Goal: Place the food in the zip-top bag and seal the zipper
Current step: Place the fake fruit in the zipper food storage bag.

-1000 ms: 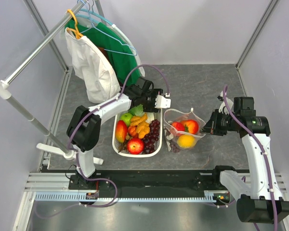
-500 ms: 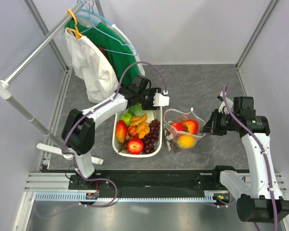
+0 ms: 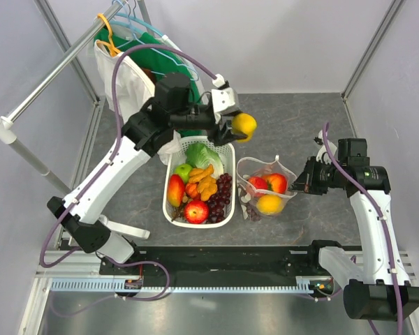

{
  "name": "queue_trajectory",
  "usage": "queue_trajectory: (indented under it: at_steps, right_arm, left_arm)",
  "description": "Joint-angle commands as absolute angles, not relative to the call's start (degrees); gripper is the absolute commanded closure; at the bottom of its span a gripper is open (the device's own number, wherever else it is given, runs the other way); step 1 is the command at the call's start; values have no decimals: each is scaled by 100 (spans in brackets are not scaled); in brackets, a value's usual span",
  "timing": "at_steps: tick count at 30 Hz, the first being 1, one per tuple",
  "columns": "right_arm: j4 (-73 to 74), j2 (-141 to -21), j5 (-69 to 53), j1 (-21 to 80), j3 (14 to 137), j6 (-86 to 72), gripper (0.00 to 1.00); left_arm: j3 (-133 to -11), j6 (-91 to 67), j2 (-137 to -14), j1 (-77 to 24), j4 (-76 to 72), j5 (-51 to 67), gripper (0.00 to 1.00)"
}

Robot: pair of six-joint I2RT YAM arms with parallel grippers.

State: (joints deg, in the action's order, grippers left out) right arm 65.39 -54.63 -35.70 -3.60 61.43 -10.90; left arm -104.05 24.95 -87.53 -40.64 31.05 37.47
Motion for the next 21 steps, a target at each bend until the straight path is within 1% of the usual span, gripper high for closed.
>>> queue_trajectory:
  at_steps: [1,5,8,13,16,17,19,21]
  right_arm:
    - [6311,-5502,-3744,-387,6319,-1134,100]
    - [6319,-5467,-3753,-378,6328,-1169,100]
    - [6302,-5484,-3805,-378,6319,-1204,100]
    - [6302,-5458,-3902,-387,6302,-1222,100]
    - [6319,-5432,-3929,-378,6275,-1222,100]
    - [6319,-5432,-3955,-378,6275,-1222,100]
    - [6328,-5423,-3999,-378,6267,-1230,100]
    - [6337,-5405,-4034,-387,6275,-1222,100]
  left_arm:
    - [-10328,1433,-9044,-4771,3236,4096,77]
    - [-10301,1520,-9351,-5298,3006,3982,78]
    - [-10283,1897,-9641,-5475,2953,3867,78]
    - [-10038,2811,-10001,-5555,2848,3788,76]
    - [-9888,3216,-10125,-5555,2620,3613,72]
    - [-9844,3443,-10160,-5555,2489,3560,63]
    - [-9582,3516,-10082,-5555,2182,3210,48]
    - [-9405,3559,-9801,-5555,1846,2998,22]
